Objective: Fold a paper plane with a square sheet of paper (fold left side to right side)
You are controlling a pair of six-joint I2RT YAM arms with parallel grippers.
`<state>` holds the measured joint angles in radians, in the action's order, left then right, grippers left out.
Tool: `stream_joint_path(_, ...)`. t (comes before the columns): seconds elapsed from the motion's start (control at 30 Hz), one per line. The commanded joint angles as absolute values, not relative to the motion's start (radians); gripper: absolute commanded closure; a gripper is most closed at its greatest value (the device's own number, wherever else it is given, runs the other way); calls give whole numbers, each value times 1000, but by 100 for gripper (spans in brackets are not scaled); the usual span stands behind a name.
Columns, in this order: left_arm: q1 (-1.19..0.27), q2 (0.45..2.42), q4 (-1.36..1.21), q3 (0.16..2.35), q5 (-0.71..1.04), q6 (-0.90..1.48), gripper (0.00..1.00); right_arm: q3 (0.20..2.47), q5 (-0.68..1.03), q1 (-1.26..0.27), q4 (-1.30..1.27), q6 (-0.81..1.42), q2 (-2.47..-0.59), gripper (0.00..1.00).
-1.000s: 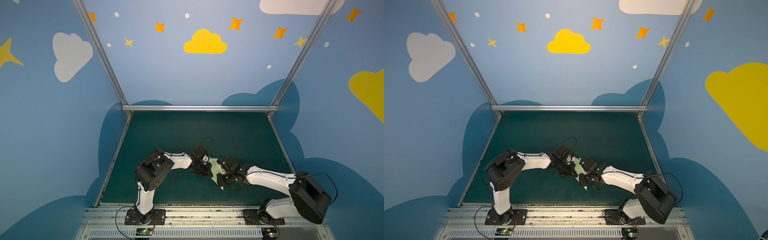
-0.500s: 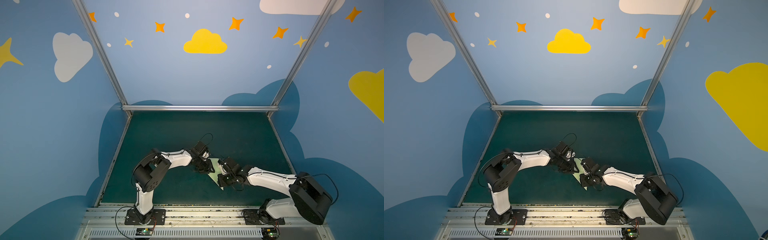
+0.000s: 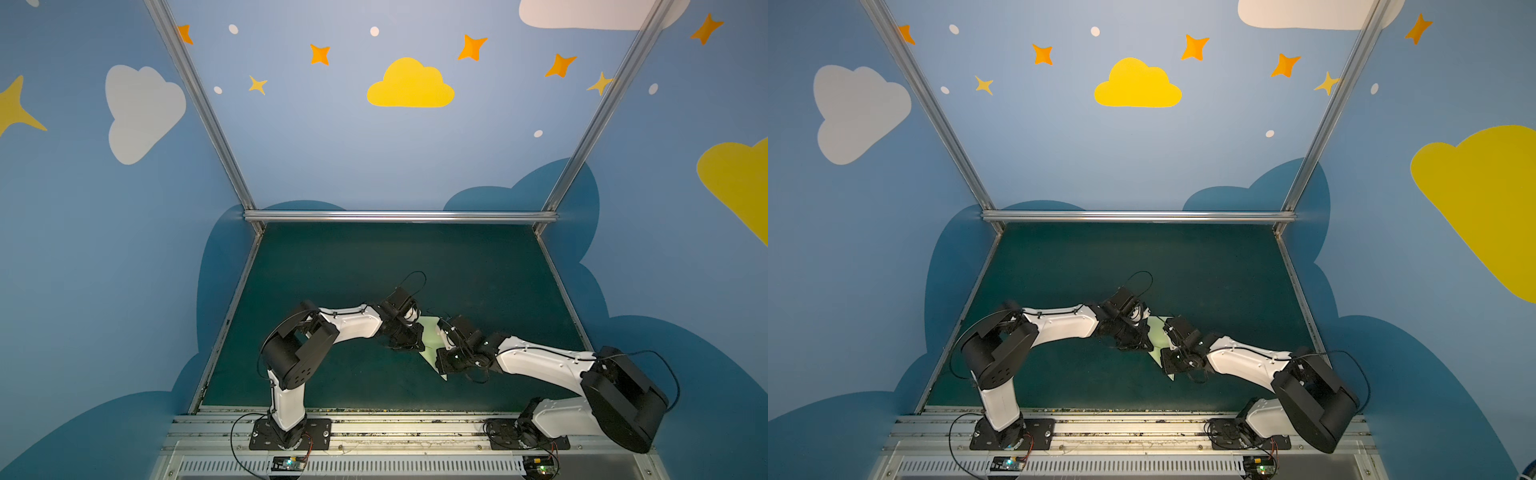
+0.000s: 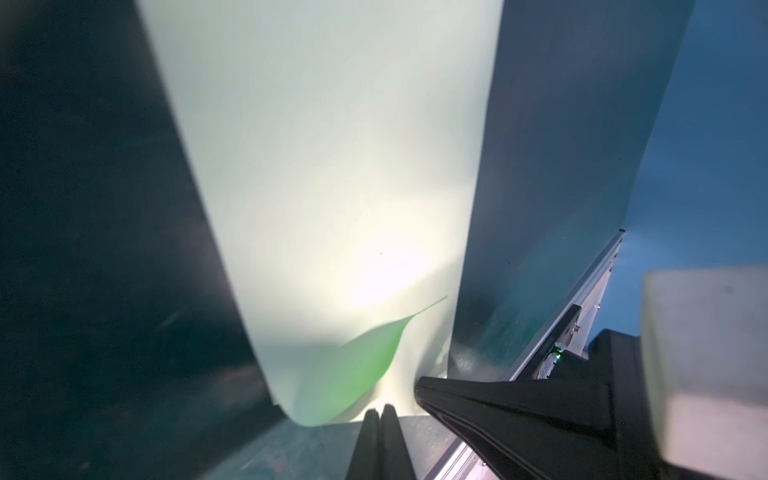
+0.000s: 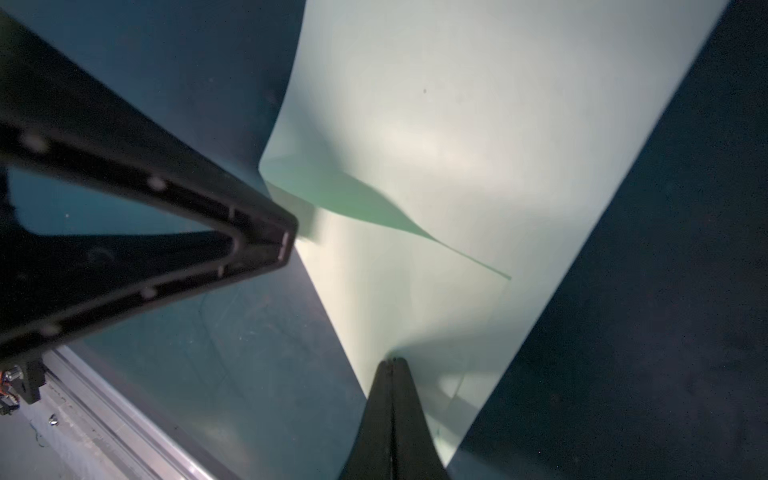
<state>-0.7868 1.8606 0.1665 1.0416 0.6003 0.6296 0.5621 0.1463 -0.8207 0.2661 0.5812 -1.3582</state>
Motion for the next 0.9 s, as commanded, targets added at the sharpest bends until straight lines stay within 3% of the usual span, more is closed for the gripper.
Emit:
stream_joint_path(0.0, -792, 1894, 153, 1060, 613, 628, 96, 528, 113, -815, 310, 589, -1366, 100)
stream_joint_path(0.47, -785, 1967, 161, 1065, 566, 607, 96, 526, 125, -815, 326, 600, -1330, 100)
stream_joint_path(0.87, -785, 1963, 166, 1033, 549, 616, 96, 657, 175, -817, 383, 571, -1301, 100)
